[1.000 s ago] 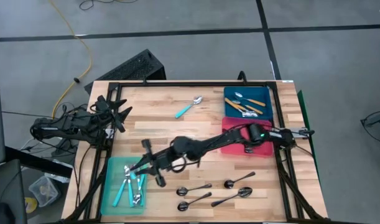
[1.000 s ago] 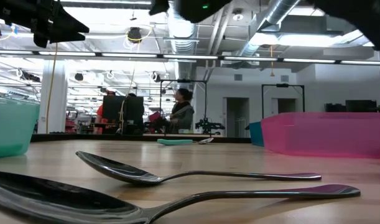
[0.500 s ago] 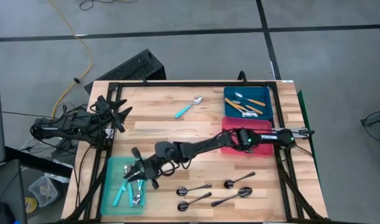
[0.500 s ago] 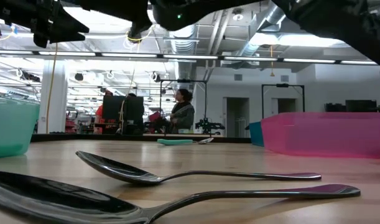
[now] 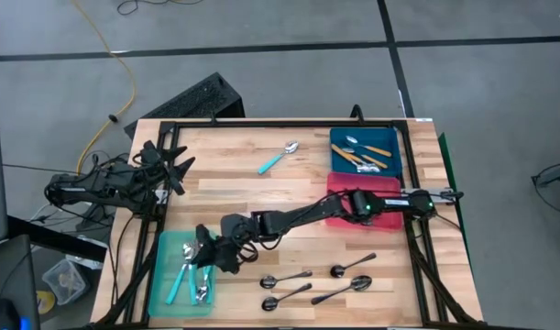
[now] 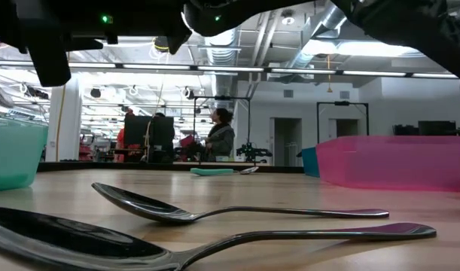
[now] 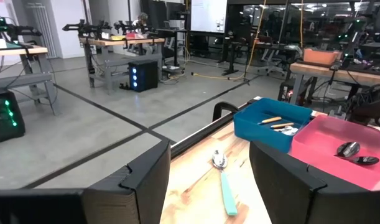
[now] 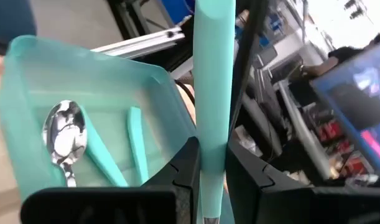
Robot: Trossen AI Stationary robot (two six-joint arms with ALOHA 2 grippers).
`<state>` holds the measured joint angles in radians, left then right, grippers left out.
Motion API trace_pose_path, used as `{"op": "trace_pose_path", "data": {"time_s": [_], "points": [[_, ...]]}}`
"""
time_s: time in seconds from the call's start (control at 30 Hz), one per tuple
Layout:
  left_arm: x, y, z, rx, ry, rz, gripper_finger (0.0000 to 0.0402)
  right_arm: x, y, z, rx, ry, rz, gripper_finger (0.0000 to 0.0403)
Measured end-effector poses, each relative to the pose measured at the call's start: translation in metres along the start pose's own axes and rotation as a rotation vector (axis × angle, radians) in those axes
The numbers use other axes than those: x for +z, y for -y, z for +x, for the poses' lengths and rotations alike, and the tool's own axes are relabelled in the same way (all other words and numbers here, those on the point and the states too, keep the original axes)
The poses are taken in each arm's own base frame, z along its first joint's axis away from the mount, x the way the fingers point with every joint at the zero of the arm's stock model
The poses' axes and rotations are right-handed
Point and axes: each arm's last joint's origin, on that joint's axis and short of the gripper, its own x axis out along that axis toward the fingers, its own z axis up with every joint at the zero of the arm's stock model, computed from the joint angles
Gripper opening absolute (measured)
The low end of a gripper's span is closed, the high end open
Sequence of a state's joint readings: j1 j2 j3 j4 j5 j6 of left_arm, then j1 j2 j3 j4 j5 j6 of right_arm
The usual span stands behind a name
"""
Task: Sort silverware by color (type)
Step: Put the blue spoon into the skyblue bin
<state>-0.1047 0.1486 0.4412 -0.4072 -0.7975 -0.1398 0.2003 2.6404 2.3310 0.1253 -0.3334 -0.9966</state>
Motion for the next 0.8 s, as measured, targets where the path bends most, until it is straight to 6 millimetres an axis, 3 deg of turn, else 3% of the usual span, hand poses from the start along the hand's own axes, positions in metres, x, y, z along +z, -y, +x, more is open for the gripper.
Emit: {"op": "trace_pose_path", "data": {"time_s": [0.2,0.7,0.8], "points": [[0.000,0.000,0.000,0.000,0.000,0.000,0.0206,0.008,-0.008,0.003,0.027,0.003,-0.127,0.0079],[0.000,0.000,0.000,0.000,-0.001,-0.003,0.0206,0.007,-0.006,0.003,0.027,0.006,-0.121,0.0079],[0.000,0.000,0.000,0.000,-0.001,-0.003,0.0206,-0.002,-0.015,0.009,-0.004,0.025,-0.078,0.0079]]}}
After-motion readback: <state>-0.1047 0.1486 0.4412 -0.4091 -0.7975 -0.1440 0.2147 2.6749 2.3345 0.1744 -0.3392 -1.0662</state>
